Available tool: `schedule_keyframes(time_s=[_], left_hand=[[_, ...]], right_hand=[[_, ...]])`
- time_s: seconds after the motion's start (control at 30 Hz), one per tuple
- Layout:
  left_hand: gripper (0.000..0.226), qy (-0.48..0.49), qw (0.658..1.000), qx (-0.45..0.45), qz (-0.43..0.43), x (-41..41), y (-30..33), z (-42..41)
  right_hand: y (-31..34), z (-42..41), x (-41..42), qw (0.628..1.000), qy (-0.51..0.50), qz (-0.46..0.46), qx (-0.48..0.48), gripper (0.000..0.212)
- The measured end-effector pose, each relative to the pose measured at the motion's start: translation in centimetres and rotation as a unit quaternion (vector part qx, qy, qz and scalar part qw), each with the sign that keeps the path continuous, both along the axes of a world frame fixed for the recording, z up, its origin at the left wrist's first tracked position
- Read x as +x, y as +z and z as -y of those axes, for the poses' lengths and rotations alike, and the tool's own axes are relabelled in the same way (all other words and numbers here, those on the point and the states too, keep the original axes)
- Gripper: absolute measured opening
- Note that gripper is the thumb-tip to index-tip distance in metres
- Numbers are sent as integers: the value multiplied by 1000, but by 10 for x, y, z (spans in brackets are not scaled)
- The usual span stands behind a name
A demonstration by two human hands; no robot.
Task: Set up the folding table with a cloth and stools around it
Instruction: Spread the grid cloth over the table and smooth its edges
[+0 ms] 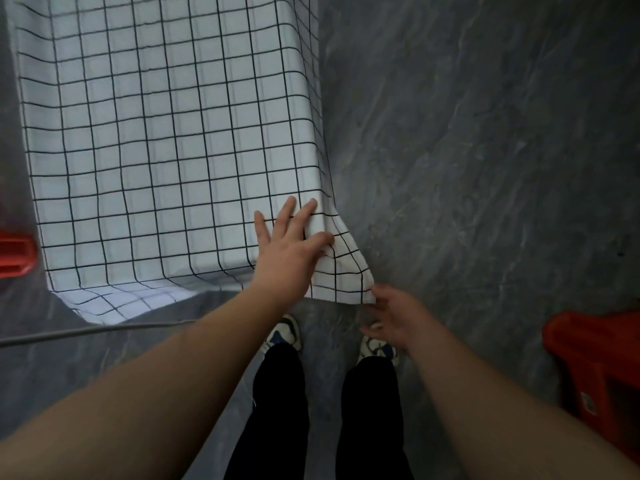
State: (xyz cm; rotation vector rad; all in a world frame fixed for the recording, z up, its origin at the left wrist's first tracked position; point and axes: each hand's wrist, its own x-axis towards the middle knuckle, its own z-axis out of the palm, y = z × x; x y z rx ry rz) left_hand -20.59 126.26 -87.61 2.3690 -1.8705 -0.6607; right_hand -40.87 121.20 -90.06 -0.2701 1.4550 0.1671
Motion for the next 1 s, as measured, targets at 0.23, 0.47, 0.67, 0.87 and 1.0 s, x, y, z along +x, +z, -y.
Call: schedule_keyframes(time_s=[0.23,0.47,0.67,0.87,1.0], left_hand=[[16,4,1000,-14,-9,0,-3,0],[24,17,999,-27,-12,-2,-7,-1],[16,16,999,-26,-18,-1,-4,-1],[14,25,999,-15,-16,-2,1,0],[34,33,999,-8,-13,-1,4,2]], right_hand=[[4,-10,26,808,302,-94,-496,59],[-6,-7,59,669,482,-71,-561,63],[-21,7,38,695,519,-173,-467,30],[-24,17,11,703,512,-189,-455,25],[-13,16,24,765,472,-159,-408,53]])
